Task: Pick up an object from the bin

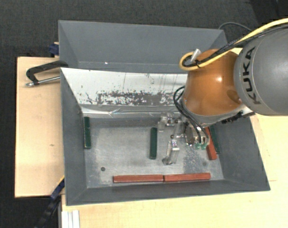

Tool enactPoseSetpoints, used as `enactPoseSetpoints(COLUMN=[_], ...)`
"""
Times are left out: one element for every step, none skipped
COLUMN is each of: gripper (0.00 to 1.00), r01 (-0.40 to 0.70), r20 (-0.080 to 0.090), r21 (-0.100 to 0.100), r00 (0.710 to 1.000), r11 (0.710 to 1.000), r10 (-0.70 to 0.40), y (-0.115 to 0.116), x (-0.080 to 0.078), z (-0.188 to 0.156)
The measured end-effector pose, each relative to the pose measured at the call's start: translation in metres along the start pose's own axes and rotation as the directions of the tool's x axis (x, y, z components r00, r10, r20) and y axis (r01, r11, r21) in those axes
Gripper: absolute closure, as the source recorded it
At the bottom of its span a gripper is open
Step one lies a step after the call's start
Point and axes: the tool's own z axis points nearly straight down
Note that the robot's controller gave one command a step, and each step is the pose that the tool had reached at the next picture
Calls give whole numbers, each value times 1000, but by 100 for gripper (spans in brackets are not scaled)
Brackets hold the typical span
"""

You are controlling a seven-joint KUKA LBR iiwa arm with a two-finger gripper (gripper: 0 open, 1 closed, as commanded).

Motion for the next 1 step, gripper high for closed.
enactPoseSetpoints(gripper=[0], r01=[267], r20=[7], r21=[2], r00=[964], r11=[964], r10=[-267], y=[6], x=[-30], z=[51])
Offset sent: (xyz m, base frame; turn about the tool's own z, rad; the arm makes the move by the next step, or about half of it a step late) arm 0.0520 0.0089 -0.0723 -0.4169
